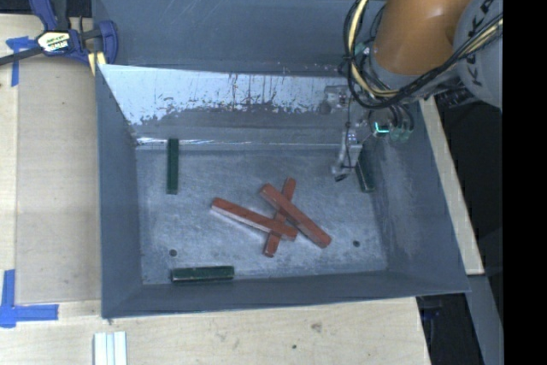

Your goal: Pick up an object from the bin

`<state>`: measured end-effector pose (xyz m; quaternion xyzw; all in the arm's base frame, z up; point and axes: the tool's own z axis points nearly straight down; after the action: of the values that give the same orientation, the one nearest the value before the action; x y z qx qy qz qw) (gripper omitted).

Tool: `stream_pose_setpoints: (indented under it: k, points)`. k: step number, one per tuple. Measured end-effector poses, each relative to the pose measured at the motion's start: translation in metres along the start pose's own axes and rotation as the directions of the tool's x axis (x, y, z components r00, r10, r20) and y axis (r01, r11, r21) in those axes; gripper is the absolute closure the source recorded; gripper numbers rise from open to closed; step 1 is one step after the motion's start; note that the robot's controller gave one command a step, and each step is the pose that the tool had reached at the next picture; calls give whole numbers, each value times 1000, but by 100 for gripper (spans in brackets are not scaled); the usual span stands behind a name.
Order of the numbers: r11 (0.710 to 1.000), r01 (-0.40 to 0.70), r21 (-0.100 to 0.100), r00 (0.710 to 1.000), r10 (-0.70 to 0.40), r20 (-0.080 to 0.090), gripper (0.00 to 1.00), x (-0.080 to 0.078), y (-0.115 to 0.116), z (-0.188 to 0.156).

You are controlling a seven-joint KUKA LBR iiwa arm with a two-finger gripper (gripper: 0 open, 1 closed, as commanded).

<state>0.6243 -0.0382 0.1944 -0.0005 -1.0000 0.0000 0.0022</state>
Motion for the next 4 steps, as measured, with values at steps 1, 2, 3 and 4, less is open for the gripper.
stream_pose_setpoints:
  k: [1,2,3,4]
  points:
    - [975,220,0,975,-220,2,0,43,11,128]
    - [967,255,-1,967,-255,14,0,55,83,79]
    - [520,854,4,520,-854,4,0,15,64,123]
    - [523,852,7,523,-852,1,100,14,61,119]
